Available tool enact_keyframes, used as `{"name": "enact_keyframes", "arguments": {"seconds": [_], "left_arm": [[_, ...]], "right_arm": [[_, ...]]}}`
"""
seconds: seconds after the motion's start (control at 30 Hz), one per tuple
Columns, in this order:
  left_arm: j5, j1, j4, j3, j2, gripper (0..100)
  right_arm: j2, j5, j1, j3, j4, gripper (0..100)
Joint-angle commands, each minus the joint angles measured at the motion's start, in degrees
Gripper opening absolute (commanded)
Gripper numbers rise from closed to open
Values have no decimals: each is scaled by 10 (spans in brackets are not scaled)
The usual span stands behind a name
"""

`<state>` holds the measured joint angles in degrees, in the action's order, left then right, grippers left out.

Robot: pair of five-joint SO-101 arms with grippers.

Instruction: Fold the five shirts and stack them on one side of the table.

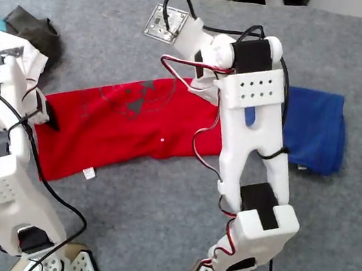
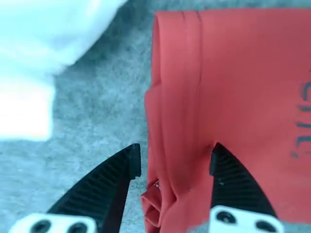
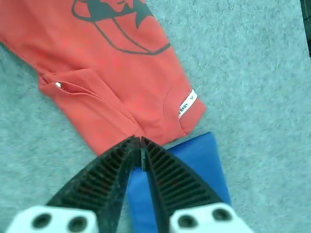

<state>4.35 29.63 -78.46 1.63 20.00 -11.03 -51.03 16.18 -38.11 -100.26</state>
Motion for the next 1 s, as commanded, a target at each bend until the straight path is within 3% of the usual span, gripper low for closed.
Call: {"name": "enact_keyframes", "arguments": {"seconds": [0.0, 0.5, 0.97], "left_arm": [[4, 7, 18, 18, -31, 249], [-23, 51, 140, 80, -31, 159], [-22, 46, 142, 91, -29, 148]], "right_arm": [[1, 18, 7, -18, -4, 15], [6, 41, 9, -18, -6, 15], [6, 41, 9, -18, -6, 15]]}}
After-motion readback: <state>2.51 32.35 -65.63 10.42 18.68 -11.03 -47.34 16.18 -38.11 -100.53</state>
